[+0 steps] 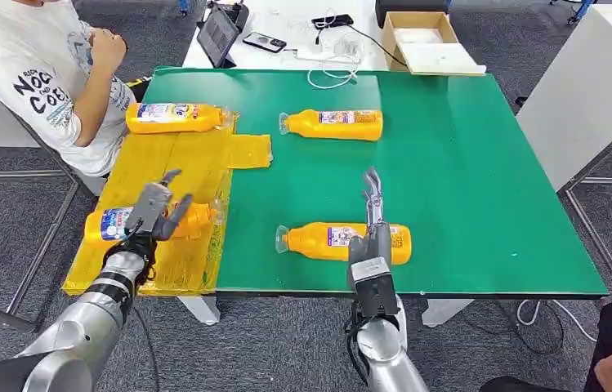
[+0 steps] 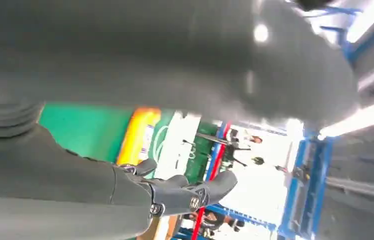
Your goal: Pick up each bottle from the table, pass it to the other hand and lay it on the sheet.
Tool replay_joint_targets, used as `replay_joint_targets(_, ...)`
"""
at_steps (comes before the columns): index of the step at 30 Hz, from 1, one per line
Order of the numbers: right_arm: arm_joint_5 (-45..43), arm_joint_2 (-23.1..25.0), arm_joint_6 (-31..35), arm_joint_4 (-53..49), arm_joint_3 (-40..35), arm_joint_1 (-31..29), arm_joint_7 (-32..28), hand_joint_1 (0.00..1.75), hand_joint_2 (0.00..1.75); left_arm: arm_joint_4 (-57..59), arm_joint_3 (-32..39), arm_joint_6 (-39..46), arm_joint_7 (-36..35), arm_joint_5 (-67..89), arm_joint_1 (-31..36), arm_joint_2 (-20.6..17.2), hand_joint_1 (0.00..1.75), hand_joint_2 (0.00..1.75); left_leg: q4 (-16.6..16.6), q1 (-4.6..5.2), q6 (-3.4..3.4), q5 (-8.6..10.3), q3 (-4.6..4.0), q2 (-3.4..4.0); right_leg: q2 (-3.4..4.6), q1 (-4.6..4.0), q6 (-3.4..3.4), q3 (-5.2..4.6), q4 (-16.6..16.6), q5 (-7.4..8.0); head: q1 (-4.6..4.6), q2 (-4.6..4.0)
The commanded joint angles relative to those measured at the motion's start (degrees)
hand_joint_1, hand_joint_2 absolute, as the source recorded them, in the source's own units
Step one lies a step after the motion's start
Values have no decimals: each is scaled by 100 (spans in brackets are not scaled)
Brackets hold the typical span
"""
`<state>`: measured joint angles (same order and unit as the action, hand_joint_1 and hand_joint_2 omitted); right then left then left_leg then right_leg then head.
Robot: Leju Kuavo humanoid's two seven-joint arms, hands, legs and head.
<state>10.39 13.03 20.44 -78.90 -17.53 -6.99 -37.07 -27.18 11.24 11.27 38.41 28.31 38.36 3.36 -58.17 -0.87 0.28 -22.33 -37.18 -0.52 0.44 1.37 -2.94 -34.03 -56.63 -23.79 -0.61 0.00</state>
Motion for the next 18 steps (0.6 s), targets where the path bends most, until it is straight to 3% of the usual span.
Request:
replay_joint_targets(1, 1003, -342, 87, 823, -326, -285, 507, 0, 175, -2226, -98, 1050, 159, -905, -680, 497, 0, 175, 4, -2, 5, -9, 13, 4, -4, -6, 13, 14, 9, -6, 0, 0)
replay_joint_targets(3, 1639, -626, 26, 1129, -435, -485, 872, 0, 175, -3152, -939, 1596, 159, -1110, -1153, 449, 0, 175, 6, -4, 4, -10, 16, 4, -5, -8, 15, 22, 13, -7, 0, 0)
replay_joint_targets(6, 2112, -1025, -33, 1262, -241, -704, 1291, 0, 175, -3725, -1295, 1386, 159, -1405, -1651, 772, 0, 175, 3, -5, 5, -15, 12, 20, 9, -10, 10, 14, 16, -4, 2, 0)
replay_joint_targets(9, 2626, -1406, -312, 1295, -53, -990, 1713, 0, 175, -3787, -1661, 1347, 159, -1370, -1999, 940, 0, 175, 5, 3, 7, -6, -2, -12, -17, 1, 4, 6, 14, -9, 2, 0)
replay_joint_targets(12, 2744, -1550, -607, 1447, 109, -1196, 1939, 0, 175, -3793, -1821, 1372, 159, -1388, -2132, 924, 0, 175, 0, 5, 7, -7, -20, -14, -18, 5, 3, -4, 11, -6, 0, 0)
replay_joint_targets(18, 2944, -1518, -597, 1462, 104, -1179, 2010, 0, 175, -3744, -1804, 1320, 159, -1413, -2074, 860, 0, 175, -1, 16, 3, -9, -21, -10, -21, 12, 8, -9, 7, -5, 2, 0)
